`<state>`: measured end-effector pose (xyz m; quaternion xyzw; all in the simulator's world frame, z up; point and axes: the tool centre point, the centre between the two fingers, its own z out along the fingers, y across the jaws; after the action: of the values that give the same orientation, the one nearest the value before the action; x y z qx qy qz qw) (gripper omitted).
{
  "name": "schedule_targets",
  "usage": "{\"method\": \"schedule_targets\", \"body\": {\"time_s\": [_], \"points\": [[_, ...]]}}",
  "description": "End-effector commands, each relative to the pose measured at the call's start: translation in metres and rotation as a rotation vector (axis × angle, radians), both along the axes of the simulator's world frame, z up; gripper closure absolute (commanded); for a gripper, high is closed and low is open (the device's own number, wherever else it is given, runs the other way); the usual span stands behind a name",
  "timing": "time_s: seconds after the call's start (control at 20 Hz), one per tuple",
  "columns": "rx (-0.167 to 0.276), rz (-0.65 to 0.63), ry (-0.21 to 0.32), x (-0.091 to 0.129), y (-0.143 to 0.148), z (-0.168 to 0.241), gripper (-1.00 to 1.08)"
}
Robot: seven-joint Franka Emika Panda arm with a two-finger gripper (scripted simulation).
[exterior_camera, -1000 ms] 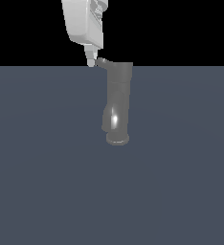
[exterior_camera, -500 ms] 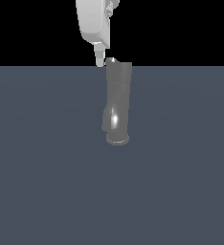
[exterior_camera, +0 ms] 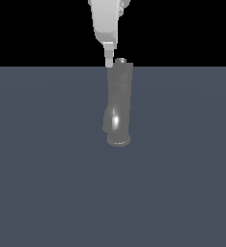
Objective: Turn on the faucet by rotating a designated handle.
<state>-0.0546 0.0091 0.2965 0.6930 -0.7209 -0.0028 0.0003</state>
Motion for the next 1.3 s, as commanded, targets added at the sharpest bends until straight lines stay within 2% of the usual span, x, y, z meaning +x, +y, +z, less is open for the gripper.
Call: {"method": "schedule_targets", "body": {"time_s": [0.0, 0.4, 0.45, 0.5, 1.25], "points": [[-0.002, -0.049, -0.005, 0.007, -0.038, 0.0, 1.08], [-0.004, -0.079, -0.004, 0.019, -0.09, 0.0, 1.08], [-0.004, -0.079, -0.004, 0.019, -0.09, 0.0, 1.08], [0.003, 0.019, 0.01, 0.016, -0.03, 0.0, 1.08], [-0.001, -0.044, 0.001, 0.059, -0.083, 0.0, 1.08]]}}
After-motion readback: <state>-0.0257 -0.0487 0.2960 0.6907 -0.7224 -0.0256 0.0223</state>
